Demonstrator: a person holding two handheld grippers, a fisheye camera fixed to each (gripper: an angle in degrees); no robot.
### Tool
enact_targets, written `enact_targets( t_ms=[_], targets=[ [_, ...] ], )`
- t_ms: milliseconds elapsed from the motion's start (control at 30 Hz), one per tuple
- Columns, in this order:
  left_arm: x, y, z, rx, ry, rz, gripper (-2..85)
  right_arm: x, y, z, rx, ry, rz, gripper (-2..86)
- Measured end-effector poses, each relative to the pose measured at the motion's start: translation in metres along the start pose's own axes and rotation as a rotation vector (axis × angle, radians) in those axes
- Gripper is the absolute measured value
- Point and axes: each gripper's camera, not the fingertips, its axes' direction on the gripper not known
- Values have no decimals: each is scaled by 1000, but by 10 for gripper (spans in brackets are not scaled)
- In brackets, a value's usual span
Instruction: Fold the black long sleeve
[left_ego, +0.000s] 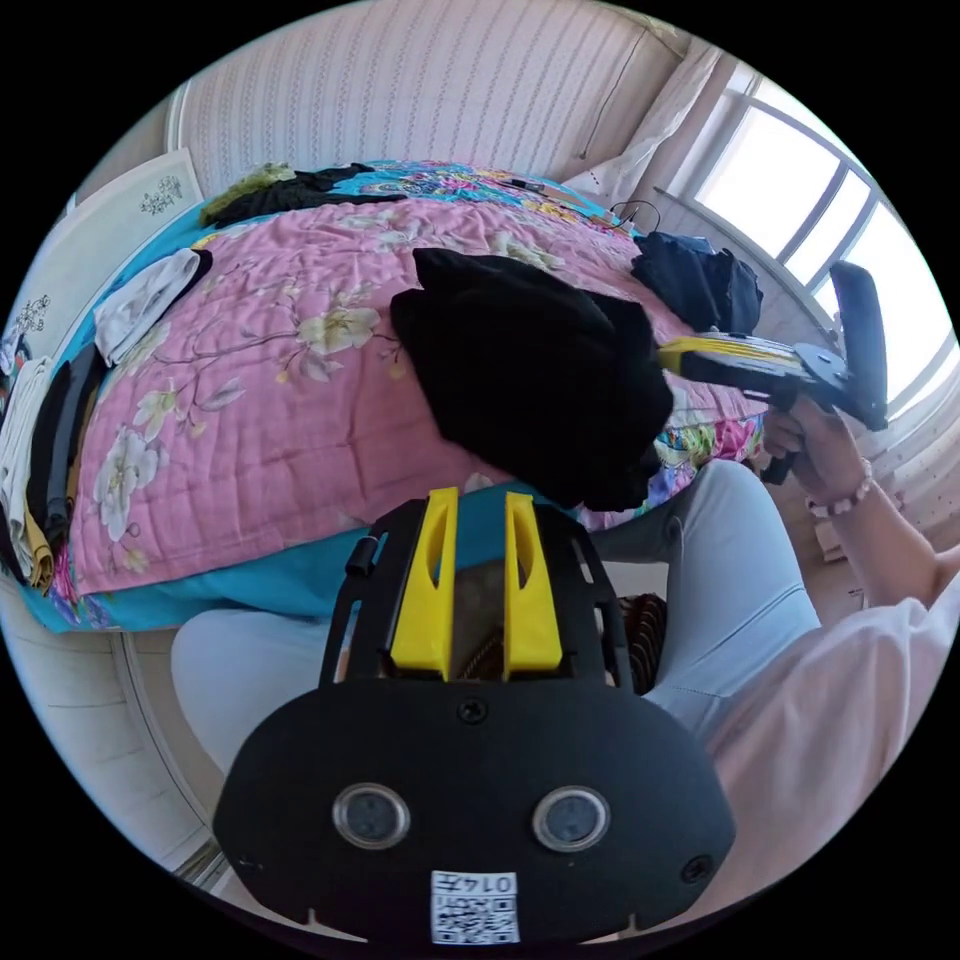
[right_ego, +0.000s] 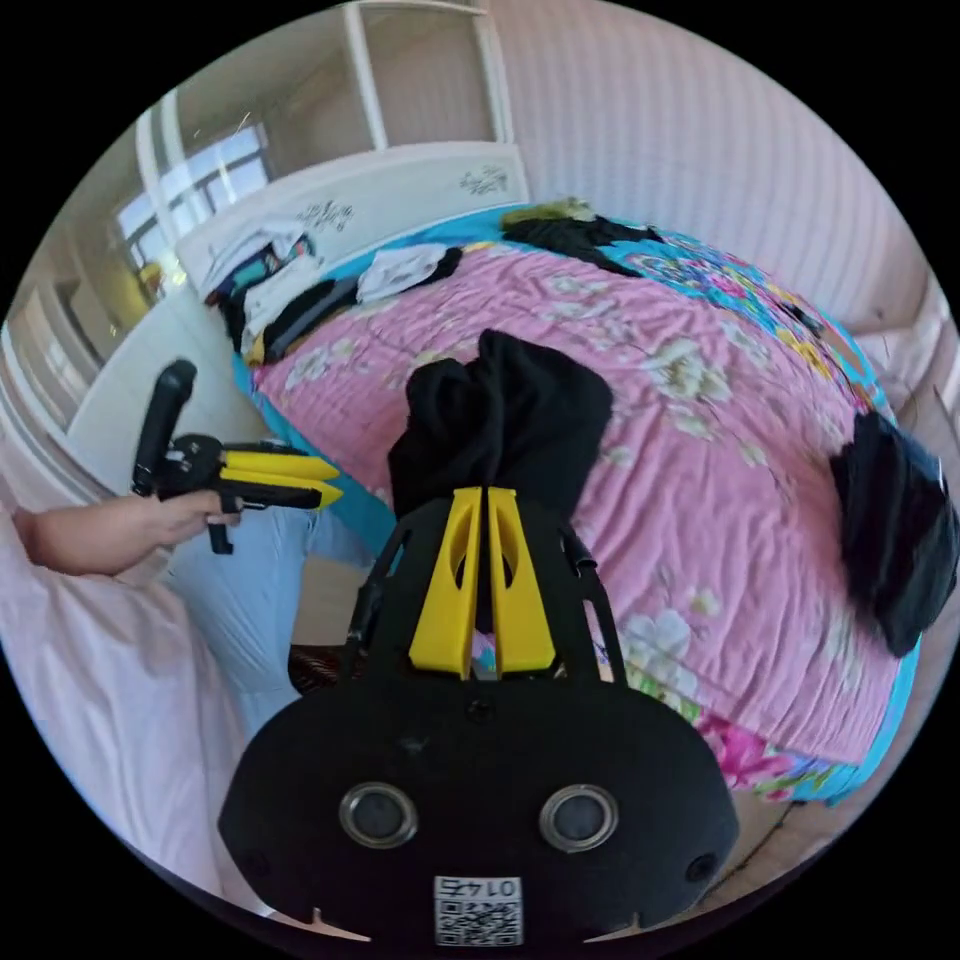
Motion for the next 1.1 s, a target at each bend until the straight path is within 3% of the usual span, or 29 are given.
enact_targets(
  t_ms=[167, 400, 667, 800, 900, 1033, 1100],
  targets=[
    [0, -22, 12, 6, -83, 36, 138, 99, 47, -72, 74, 77, 252, 3],
    [-22, -46, 32, -100, 0, 24, 44, 173, 92, -110, 79, 14, 456, 2],
    [-48, -38, -80, 91, 225, 62, 1, 209, 93, -159, 125, -56, 415, 0],
    [-71, -78, -154, 236, 274, 50, -7, 236, 64, -196, 211, -44, 384, 0],
    [-81, -128, -191, 277, 242, 41, -9, 260, 46, -218, 291, -13, 412, 0],
    [-103, -150, -162, 209, -40, -3, -8, 298, 46, -190, 163, -26, 524, -1],
    [-114, -142, -133, 100, 56, -38, -6, 304, 50, -172, 68, -27, 536, -1]
  ],
)
